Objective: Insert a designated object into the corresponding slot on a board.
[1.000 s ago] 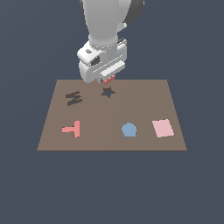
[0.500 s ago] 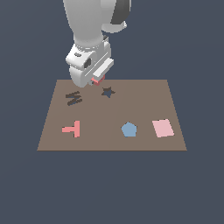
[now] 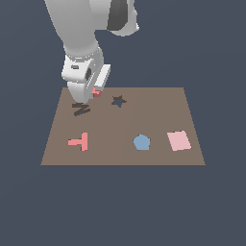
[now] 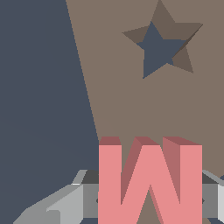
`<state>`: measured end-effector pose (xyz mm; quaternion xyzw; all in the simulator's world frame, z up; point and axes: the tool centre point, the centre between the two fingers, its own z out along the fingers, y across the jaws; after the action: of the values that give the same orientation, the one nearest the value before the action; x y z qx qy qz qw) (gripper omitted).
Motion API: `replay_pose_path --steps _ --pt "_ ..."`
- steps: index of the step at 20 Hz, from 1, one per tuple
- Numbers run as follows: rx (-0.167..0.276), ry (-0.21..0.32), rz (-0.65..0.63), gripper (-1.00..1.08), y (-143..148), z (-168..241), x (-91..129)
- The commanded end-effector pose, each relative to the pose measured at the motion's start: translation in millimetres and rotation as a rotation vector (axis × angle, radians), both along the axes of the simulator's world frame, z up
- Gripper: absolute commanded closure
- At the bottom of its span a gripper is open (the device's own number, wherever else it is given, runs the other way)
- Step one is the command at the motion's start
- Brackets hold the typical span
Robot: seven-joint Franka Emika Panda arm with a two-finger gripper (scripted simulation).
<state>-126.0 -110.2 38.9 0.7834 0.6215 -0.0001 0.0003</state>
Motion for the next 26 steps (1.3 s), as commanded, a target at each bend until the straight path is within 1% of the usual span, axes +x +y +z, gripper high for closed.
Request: replay_pose_path --steps 1,8,14,20,26 --pt "0.0 0.0 0.087 1.08 -9 0 8" --pt "-0.001 0.0 0.309 1.08 -30 1 31" --pt "-0.001 0.0 0.458 1.08 -40 2 50" --pt "-0.001 0.0 0.567 1.08 -44 2 65" --pt "-0.001 0.0 0.63 1.08 -46 2 74"
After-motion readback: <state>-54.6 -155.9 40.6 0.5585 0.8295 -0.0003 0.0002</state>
